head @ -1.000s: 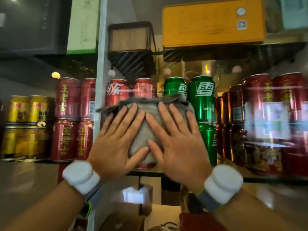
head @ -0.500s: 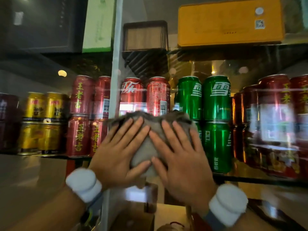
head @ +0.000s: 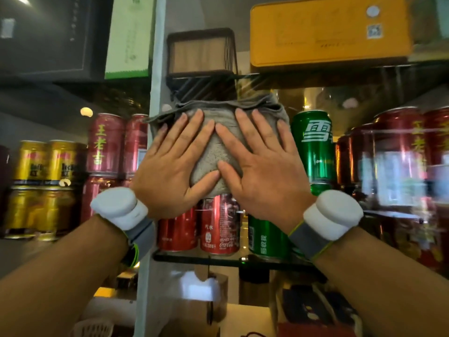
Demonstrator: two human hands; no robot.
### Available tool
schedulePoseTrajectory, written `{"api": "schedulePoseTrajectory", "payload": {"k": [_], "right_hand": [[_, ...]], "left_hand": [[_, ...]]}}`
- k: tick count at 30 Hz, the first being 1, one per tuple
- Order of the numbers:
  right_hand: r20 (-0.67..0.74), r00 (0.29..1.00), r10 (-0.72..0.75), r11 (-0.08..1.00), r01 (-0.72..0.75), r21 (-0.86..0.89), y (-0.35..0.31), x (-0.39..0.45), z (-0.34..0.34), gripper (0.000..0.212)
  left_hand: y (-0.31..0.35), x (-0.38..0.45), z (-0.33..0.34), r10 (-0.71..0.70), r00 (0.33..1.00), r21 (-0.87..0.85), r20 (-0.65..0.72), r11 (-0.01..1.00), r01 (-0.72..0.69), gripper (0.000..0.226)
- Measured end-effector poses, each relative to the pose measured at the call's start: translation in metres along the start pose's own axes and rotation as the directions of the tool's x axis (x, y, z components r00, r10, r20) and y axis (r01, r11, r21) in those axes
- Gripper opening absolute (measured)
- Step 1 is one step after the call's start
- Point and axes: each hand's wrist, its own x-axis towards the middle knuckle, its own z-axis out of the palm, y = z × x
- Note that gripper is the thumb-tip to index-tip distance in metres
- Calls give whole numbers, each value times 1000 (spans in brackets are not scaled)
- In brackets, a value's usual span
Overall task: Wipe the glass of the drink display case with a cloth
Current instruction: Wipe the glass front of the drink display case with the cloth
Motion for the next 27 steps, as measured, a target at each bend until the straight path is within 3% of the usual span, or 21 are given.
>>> {"api": "schedulePoseTrajectory", "payload": {"k": [13,18,27], "right_hand": [[191,981,-30,999,23,38,12,-170,12,64],[165,986,-20,999,13,45,23,-154,5,64],[53,996,69,995,-65,-71,94,-54,-27,65]], "left_hand": [[101,-108,27,160,979,-41,126,987,-156,81],[98,-85,23,163,981,-44,107,986,-159,80],[98,39,13,102,994,-4,-46,995,-102,76]]}}
